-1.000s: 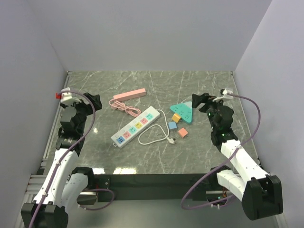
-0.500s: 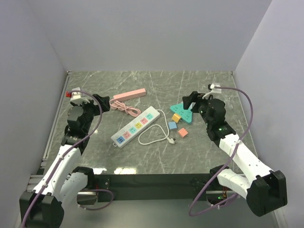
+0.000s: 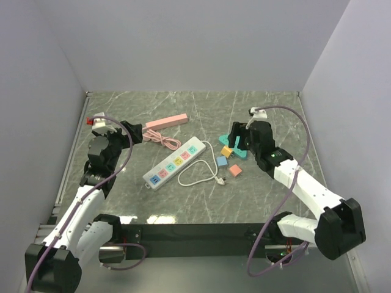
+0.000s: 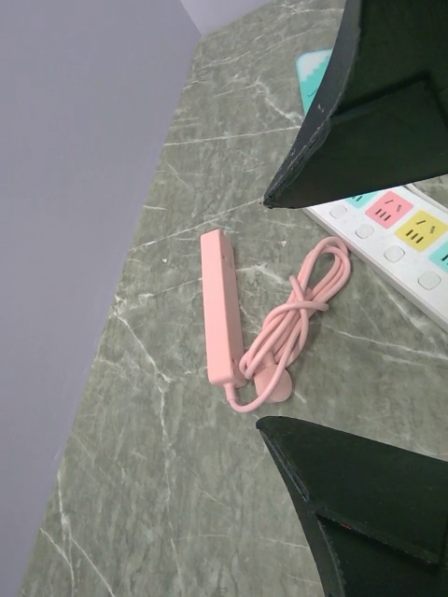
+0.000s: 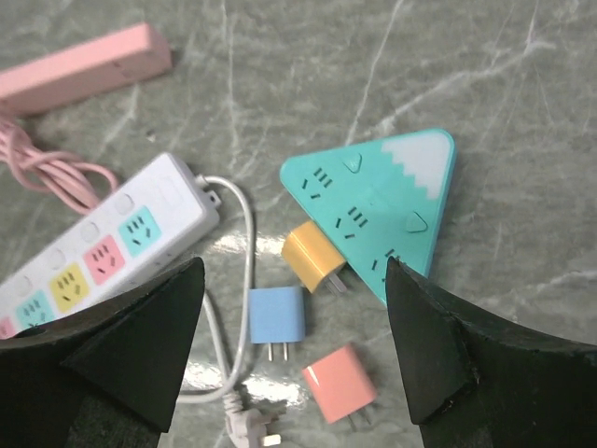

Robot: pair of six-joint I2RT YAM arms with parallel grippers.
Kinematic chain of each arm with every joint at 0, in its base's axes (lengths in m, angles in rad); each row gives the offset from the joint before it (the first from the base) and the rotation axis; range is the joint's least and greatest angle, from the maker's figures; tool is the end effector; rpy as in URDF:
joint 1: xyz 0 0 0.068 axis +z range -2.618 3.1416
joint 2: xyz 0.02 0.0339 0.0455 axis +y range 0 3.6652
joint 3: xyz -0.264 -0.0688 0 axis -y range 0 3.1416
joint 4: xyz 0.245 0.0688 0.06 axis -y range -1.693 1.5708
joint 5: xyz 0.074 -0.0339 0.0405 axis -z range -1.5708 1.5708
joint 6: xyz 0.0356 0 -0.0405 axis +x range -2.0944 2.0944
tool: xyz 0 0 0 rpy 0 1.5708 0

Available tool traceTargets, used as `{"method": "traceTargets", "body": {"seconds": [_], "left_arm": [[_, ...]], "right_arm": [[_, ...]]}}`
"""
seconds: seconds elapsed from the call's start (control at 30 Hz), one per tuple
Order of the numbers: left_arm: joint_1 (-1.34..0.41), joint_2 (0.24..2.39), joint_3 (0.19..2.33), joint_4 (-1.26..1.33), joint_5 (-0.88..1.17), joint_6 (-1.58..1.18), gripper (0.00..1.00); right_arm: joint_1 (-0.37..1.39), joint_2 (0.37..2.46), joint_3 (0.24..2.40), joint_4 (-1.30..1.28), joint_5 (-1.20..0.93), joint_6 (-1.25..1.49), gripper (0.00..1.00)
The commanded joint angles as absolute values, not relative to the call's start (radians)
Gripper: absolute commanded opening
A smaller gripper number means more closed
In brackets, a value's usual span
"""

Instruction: Insert the plug

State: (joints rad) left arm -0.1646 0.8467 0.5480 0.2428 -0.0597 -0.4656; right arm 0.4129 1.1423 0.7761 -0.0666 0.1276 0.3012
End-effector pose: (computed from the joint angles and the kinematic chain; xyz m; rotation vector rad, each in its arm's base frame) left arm 0.2038 -0.0317 0.2904 -0.2923 1.6181 -0.4350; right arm 0.2398 0.1001 0.2761 -0.0303 2.0149 0.3296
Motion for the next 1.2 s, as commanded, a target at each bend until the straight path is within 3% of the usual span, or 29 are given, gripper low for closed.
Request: {"method": "traceTargets", "body": {"seconds": [0.0, 0.37, 1.17], "left_arm": [[-0.169, 0.841, 0.551, 0.273, -0.078, -0.463, 0.99], [-0.169, 0.884, 0.56, 0.27, -0.075, -0.459, 0.99], [-0.169, 0.896, 0.568, 0.262, -0.055, -0.462, 0.99]], "right_arm": [[0.42, 1.187, 0.86, -0.141, 0.175, 0.244, 0.84], [0.46, 1.411, 0.962, -0.282, 0.057, 0.187, 0.79], [0.598, 1.597, 1.012, -0.345, 0.178, 0.371, 0.79]]}}
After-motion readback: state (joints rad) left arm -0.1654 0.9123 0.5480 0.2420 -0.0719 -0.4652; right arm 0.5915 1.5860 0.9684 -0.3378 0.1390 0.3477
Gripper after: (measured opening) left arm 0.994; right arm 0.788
